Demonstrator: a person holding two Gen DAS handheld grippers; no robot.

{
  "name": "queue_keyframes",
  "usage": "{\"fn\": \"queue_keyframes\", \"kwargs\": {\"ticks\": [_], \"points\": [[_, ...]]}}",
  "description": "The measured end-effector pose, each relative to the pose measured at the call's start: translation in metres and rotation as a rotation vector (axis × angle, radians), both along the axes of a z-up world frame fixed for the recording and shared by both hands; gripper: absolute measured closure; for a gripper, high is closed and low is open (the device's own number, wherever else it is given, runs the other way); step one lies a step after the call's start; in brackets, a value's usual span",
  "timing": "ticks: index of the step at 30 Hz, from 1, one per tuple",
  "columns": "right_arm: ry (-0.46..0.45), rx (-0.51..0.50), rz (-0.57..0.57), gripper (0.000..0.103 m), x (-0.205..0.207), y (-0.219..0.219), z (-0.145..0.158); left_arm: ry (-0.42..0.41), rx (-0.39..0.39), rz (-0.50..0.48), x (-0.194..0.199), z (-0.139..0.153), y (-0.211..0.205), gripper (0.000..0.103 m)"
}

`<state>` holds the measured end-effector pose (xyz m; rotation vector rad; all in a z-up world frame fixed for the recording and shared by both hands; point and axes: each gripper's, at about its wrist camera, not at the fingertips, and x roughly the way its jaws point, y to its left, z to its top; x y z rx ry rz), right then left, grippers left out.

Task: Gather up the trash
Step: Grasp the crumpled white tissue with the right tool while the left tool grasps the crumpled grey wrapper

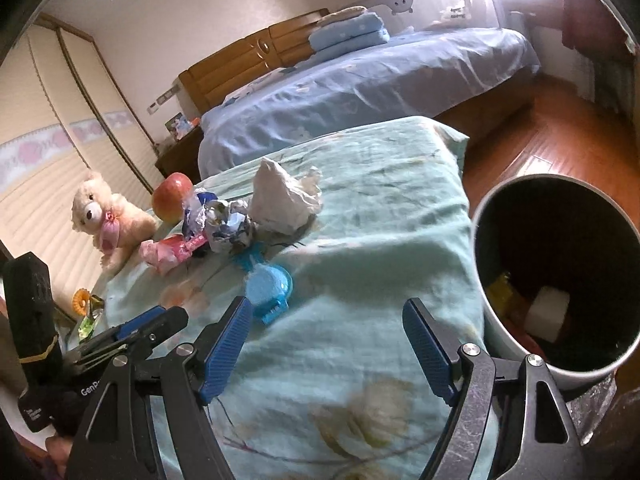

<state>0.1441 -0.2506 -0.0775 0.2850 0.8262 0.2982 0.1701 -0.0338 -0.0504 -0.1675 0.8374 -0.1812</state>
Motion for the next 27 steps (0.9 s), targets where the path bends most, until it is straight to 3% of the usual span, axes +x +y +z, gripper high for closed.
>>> {"fn": "queue_keyframes", "kwargs": {"ticks": [10,15,19,27], "points": [[0.011,-0.005,0.051,0.025,0.039,0.017,-0.005,0.01,-0.005,-0.013,0.043,-0.004,0.001,0.052],[0.023,0.013,0.069,0.041,0.057,0.021,-0.008,0.013,-0.004,-0.021,0.068,-0.008,0.002,0.053],[0.017,0.025,0.097,0.043,0.069,0.025,-0.006,0.01,0.003,-0.033,0.083,-0.009,0.0,0.053],[0.019,0.05,0.153,0.044,0.093,0.033,-0.007,0.012,0.002,-0.061,0.106,-0.016,0.0,0.067]]}}
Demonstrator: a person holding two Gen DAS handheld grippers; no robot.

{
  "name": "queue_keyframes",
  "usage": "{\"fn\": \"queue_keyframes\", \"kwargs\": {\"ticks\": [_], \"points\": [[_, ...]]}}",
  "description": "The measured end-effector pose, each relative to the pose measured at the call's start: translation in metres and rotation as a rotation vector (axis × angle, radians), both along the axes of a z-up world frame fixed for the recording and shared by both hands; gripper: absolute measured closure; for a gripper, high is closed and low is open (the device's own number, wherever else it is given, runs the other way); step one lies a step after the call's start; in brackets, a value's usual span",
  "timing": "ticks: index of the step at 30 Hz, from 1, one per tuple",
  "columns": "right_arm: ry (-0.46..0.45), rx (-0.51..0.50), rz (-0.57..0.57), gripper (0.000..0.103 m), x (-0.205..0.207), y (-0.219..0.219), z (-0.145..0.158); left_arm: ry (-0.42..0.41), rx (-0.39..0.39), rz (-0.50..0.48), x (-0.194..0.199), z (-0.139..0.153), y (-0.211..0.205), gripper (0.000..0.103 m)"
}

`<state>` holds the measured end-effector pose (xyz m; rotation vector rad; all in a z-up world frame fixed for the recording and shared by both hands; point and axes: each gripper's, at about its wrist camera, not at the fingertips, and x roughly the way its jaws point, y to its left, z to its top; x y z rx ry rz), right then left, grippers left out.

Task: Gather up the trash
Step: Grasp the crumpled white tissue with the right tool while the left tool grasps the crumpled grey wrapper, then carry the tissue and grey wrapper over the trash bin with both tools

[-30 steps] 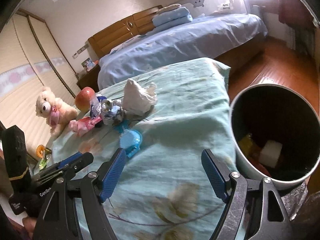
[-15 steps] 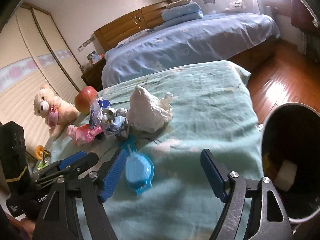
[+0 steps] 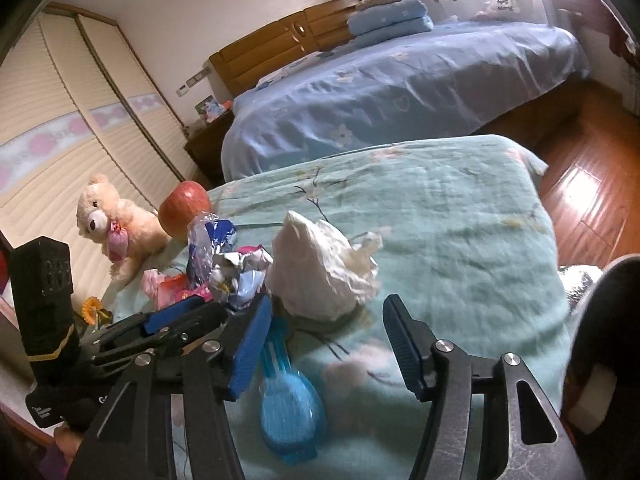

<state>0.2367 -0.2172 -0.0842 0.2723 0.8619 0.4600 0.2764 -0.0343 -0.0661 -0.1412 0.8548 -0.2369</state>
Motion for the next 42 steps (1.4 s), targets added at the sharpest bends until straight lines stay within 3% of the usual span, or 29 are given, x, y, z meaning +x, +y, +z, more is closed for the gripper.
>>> {"fn": "queue_keyframes", "kwargs": {"ticks": [4,6,9,14,27,42], "points": [[0.013,-0.011,0.021,0.048,0.012,0.007,-0.006,0.001,0.009,-0.031,0.007,-0.005,-0.006,0.078],[0.028,-0.019,0.03,0.065,0.016,0.01,-0.01,0.001,0.011,-0.054,0.01,-0.007,-0.01,0.088],[0.028,-0.031,0.037,0.076,0.018,0.012,-0.013,-0.012,0.025,-0.062,0.012,-0.008,-0.015,0.097],[0.017,-0.042,0.037,0.091,0.012,0.01,-0.009,-0.025,0.023,-0.051,0.01,-0.008,-0.016,0.1],[0.005,-0.005,-0.069,0.092,-0.022,-0.034,0.002,-0.081,0.004,-0.079,-0.025,0.011,-0.031,0.101],[-0.018,-0.022,-0.217,0.092,-0.068,-0.09,0.014,-0.09,-0.007,-0.207,-0.051,0.018,-0.086,0.101]]}}
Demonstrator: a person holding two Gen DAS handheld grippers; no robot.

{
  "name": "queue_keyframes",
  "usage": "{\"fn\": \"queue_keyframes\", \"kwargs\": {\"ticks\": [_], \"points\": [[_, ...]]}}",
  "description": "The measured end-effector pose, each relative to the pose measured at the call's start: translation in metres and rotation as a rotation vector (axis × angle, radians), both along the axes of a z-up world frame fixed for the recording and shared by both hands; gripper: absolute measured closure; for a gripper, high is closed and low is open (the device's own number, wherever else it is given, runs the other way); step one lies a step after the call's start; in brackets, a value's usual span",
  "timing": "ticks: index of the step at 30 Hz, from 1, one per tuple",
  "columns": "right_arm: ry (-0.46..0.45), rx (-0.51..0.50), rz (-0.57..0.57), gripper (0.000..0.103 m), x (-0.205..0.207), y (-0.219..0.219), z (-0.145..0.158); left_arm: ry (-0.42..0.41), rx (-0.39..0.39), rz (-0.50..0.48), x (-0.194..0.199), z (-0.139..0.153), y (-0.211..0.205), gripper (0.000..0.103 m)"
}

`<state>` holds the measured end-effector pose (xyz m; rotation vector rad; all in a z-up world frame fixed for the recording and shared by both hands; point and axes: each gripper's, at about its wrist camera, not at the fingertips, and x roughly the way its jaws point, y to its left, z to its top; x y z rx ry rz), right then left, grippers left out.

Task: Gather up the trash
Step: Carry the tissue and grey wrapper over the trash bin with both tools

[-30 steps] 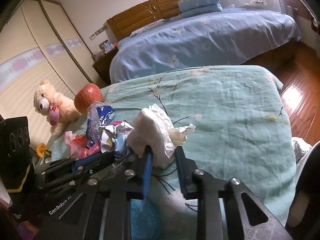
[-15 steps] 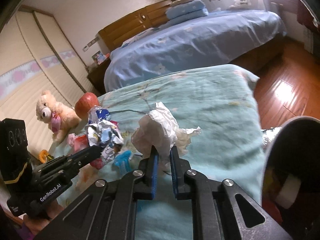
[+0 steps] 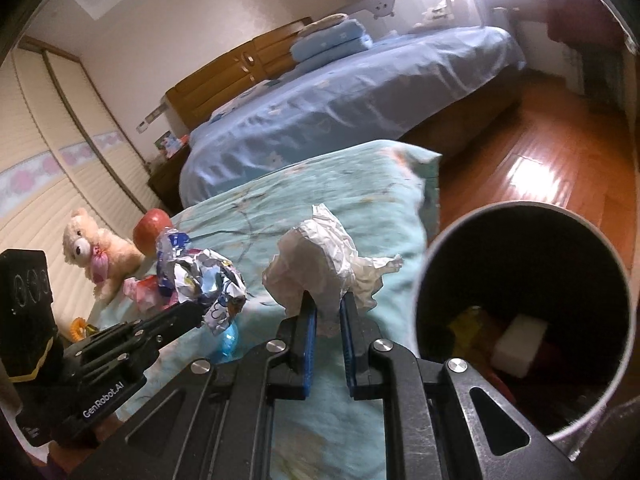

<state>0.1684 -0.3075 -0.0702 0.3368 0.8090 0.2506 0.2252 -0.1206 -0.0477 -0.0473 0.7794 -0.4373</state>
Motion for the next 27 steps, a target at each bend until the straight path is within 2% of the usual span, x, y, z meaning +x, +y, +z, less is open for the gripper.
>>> {"fn": "queue_keyframes", "kwargs": {"ticks": [27], "points": [[0.023,-0.032,-0.169,0.092,-0.04,-0.077,-0.007,0.016,0.016,-0.136,-0.005,-0.003,-0.086,0.101]]}}
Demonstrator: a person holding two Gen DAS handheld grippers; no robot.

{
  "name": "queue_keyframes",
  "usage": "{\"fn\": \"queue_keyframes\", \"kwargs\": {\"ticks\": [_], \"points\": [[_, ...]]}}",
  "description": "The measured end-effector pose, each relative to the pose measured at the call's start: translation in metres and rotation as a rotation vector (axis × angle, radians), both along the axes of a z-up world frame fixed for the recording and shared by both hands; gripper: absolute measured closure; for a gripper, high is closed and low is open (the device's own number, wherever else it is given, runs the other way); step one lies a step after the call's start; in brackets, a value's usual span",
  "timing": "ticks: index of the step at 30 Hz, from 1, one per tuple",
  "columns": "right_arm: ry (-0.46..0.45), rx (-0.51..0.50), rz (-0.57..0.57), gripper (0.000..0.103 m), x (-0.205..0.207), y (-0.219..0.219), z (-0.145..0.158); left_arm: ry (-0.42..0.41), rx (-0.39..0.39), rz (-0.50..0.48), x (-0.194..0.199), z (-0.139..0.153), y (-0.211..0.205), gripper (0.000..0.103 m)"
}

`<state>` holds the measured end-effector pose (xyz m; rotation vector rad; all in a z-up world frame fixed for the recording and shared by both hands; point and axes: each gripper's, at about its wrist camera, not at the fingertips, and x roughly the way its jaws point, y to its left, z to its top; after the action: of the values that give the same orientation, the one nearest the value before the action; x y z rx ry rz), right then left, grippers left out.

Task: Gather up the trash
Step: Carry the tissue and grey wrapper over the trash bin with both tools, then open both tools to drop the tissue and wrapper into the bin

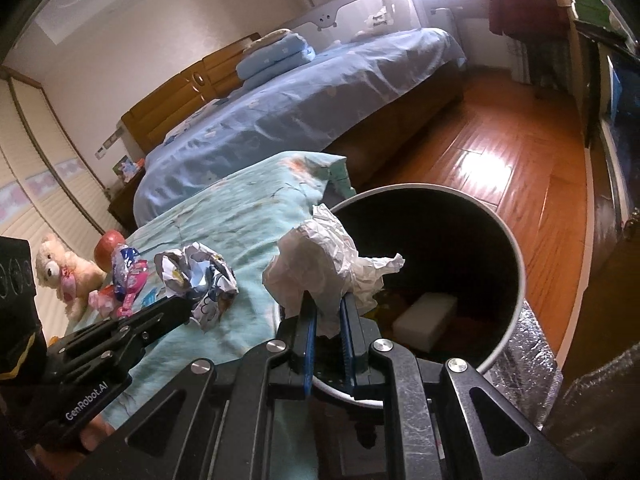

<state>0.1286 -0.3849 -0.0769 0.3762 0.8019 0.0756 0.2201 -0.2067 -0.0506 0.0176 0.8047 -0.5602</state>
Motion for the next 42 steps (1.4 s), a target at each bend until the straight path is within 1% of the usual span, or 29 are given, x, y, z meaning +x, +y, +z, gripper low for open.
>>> {"fn": "queue_keyframes", "kwargs": {"ticks": [6,25,35,37,38,40,41,42], "points": [[0.01,0.0,-0.026,0.092,-0.001,-0.012,-0.003,0.008,0.008,-0.02,0.003,-0.003,-0.016,0.101],[0.044,-0.017,-0.076,0.092,0.008,-0.035,-0.008,0.025,0.019,-0.049,0.022,-0.009,-0.043,0.101],[0.061,-0.022,-0.081,0.092,0.015,-0.041,-0.012,0.048,0.023,-0.056,0.032,-0.015,-0.05,0.1],[0.065,-0.016,-0.088,0.09,0.017,-0.044,-0.013,0.055,0.021,-0.055,0.034,-0.015,-0.051,0.1],[0.066,-0.011,-0.091,0.087,0.017,-0.045,-0.013,0.061,0.017,-0.057,0.035,-0.015,-0.051,0.098],[0.067,-0.008,-0.098,0.086,0.017,-0.047,-0.013,0.068,0.012,-0.057,0.036,-0.015,-0.051,0.091],[0.064,-0.004,-0.105,0.084,0.016,-0.049,-0.013,0.066,0.011,-0.055,0.035,-0.014,-0.051,0.084],[0.062,0.001,-0.107,0.082,0.016,-0.05,-0.013,0.056,0.011,-0.05,0.034,-0.013,-0.05,0.081]]}}
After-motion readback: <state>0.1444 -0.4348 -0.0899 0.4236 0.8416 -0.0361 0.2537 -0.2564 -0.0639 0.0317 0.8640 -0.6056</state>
